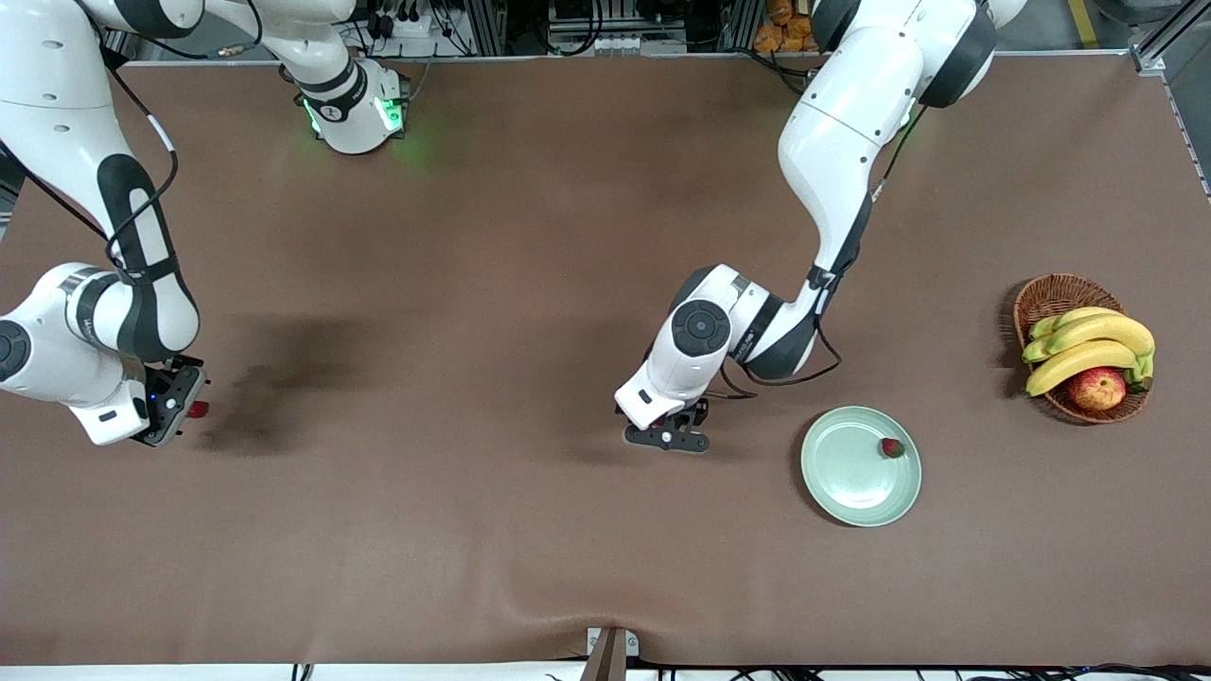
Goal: Collect all strawberries into plate
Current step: 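Grasp the middle strawberry with the left gripper while the right gripper reaches another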
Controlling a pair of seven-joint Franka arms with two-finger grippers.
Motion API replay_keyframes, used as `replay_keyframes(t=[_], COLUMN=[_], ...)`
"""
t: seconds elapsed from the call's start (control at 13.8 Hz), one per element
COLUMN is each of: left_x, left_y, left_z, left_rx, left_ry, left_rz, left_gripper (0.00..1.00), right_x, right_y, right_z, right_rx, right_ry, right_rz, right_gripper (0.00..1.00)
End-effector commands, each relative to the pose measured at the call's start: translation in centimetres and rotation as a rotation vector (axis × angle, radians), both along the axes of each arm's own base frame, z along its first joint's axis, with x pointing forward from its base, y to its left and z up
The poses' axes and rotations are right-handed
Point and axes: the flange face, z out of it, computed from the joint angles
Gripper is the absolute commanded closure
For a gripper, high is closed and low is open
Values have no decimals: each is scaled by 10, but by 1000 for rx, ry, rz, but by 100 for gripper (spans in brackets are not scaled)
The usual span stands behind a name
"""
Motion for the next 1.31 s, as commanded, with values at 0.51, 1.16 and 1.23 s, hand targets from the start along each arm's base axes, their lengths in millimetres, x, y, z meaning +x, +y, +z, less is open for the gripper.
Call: replay_keyframes(t=[0.51, 1.16, 1.23], left_x=[-4, -6, -4], left_y=[-3, -2, -1], left_z=[-7, -6, 0], left_rx=[12, 21, 24], left_ry=[4, 11, 12], left_rz=[19, 15, 16], left_gripper=[33, 100, 100], right_x=[-8, -9, -9], right_y=[-36, -42, -42], right_z=[-30, -47, -48], right_rx=[-5, -18, -16], right_ry=[-5, -25, -24], right_rz=[187, 187, 193], right_gripper=[0, 0, 0])
